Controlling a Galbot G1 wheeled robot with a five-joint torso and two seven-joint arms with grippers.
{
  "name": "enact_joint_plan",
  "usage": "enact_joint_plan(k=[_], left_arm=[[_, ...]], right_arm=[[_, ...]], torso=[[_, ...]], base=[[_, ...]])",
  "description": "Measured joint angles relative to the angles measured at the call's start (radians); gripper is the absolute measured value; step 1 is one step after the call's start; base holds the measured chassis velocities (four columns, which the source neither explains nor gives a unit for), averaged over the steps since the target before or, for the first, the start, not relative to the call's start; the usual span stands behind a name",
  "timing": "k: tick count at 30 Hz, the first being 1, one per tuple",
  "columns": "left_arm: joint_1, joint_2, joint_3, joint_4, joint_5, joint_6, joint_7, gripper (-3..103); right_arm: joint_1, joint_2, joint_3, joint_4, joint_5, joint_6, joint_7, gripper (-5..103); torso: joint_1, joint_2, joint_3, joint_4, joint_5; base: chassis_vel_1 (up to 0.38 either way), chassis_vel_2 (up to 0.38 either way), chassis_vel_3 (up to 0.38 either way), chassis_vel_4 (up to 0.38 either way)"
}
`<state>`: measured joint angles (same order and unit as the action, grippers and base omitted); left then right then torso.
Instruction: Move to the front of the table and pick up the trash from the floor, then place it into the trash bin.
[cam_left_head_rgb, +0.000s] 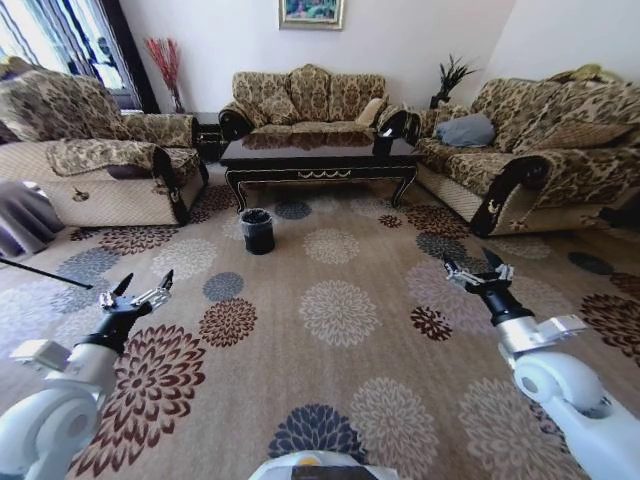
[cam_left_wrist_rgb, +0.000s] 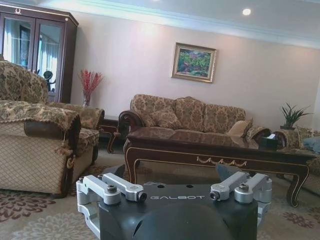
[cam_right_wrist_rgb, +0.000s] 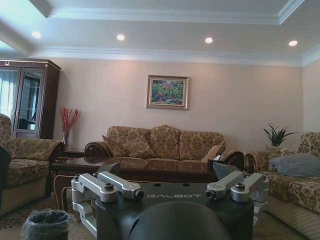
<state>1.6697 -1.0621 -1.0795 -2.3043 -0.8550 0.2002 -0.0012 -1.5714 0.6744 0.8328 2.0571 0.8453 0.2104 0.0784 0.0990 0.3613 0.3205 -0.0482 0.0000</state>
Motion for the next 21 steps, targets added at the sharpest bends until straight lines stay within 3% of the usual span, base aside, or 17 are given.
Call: enact_joint_plan(k=[9,21], left_arm=[[-0.004,0.008,-0.012,0.028,-0.003,-0.002,0.000,100],[-0.029,0.039,-0.073,0.065,-0.044,-0.003,-0.002,100]], right_arm=[[0.090,-0.028,-0.092,-0.050,0.003,0.008,-0.026,100],[0.014,-0.017,-0.013,-0.029,-0.008,0.026,-0.042,100]], torso=[[0.013,0.039,0.026,0.0000,0.0000],[0.029,0.084,0.055,0.0000,0.0000]], base=[[0.000,0.000,0.000,0.000],[0.000,0.000,0.000,0.000]])
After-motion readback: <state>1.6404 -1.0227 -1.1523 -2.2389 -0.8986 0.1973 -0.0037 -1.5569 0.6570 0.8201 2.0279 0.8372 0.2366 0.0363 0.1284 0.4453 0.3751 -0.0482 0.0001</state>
